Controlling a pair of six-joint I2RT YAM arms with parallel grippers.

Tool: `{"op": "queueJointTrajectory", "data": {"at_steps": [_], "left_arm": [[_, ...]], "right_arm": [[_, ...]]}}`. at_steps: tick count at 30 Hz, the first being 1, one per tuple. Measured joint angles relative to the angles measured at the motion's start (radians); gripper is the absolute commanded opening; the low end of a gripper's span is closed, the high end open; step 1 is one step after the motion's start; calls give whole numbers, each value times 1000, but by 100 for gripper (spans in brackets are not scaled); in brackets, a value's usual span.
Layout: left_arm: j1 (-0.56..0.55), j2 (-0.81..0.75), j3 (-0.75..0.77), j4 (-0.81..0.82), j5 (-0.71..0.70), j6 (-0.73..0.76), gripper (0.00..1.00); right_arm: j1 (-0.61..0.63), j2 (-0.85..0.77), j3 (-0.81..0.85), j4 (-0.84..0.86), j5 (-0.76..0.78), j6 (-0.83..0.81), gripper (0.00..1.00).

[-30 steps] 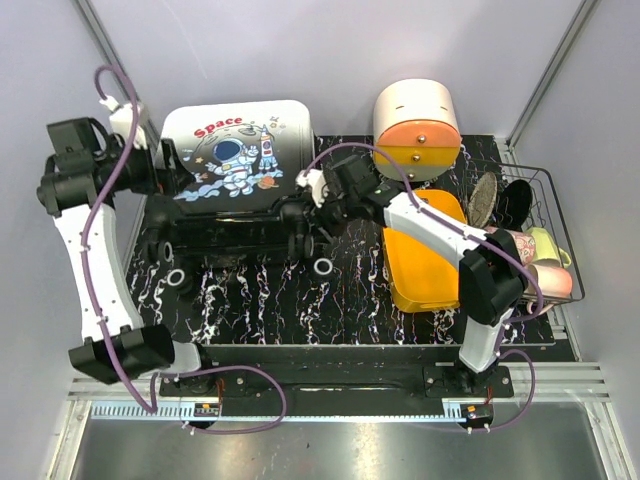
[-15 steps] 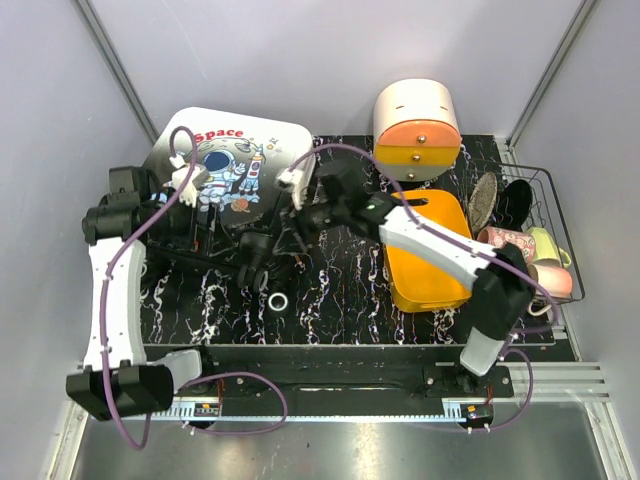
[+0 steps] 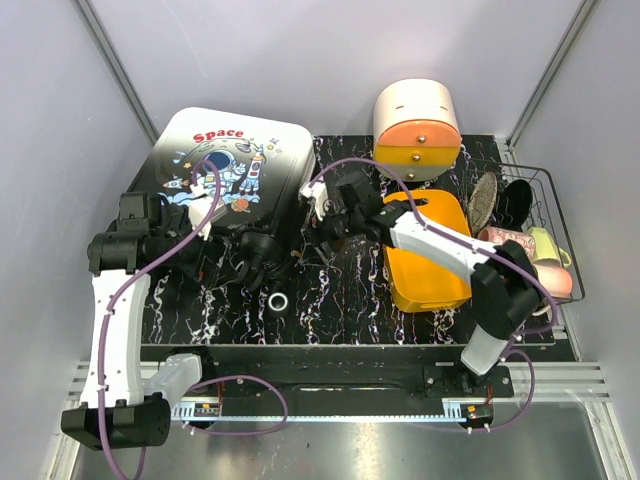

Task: Open, take out, and arrange the luggage

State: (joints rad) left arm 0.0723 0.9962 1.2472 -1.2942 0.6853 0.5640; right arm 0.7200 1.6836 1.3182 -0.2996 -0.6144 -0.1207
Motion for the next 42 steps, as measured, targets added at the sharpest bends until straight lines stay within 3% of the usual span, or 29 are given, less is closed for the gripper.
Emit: {"op": "queueJointTrajectory", "data": {"at_steps": [3,10,20,24,25,28,34,42], "left_arm": [[-7,-8,0,-6,0,16,98],[-19,-26,-35,0,-1,18,98],[-27,-55,-118,39,-9,-45,98],[-28,-54,-118,56,-21,-54,98],[-28,-54,-118,61,-26,-59,98],[-28,-54,-118,77,-50,-70,98],[-28,-46,-118,101,-87,-100,98],[-26,-12,-106,108,-115,-135,99]], "right_arm": [[0,60,-18,14,-27,-22,88],[0,150,-36,89,-109,-56,81],[0,198,-36,198,-177,5,45],[0,198,-40,229,-199,25,26],[0,198,-43,233,-198,27,16],[0,196,-65,244,-192,28,0],[-2,156,-107,251,-125,14,0],[-8,118,-101,260,101,-15,0]]}}
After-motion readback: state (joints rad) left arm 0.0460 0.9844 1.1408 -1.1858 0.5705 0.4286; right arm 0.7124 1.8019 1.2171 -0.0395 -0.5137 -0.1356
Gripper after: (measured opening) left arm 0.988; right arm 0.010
